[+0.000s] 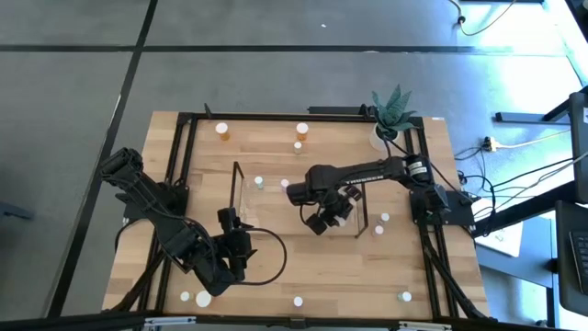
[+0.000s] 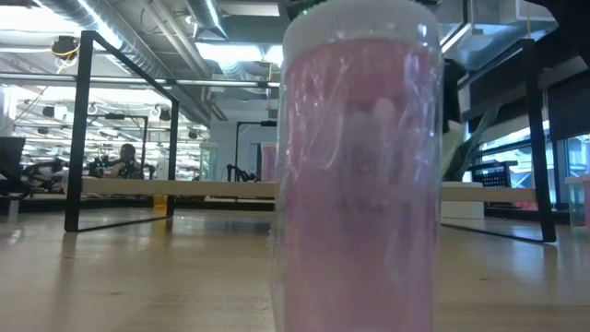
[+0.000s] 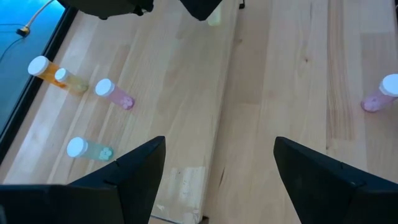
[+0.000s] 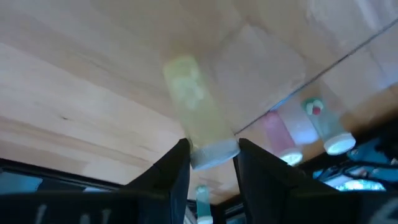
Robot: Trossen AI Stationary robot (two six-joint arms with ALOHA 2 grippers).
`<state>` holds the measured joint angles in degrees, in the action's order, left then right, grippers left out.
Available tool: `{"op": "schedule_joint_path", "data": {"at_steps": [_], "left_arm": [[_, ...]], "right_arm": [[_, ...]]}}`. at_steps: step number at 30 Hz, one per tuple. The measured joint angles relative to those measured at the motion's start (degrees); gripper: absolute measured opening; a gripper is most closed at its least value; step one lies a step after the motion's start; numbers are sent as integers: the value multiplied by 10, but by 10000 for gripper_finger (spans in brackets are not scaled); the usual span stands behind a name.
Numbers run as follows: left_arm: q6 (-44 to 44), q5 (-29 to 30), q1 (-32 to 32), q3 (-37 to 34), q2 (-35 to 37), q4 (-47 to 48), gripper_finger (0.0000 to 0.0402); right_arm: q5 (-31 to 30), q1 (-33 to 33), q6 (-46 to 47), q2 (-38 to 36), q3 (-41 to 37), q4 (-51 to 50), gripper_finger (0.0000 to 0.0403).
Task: Pick and place medicine bottles onto shelf by color
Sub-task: Put the bottom right yellow pill bottle on the shelf
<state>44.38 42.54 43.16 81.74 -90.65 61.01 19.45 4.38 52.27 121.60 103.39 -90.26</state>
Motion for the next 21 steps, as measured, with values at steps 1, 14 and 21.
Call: {"op": "schedule_joint_path", "data": {"at_steps": [1,14,21], "left_arm": [[0,0,0,0,0,0,293],[0,0,0,0,0,0,293],[0,0,0,0,0,0,293]], "right_arm": [[2,0,0,0,-4,0,128],[30,-3,-32,0,-10,7,128],[39,-6,-28,0,-10,5,128]]}}
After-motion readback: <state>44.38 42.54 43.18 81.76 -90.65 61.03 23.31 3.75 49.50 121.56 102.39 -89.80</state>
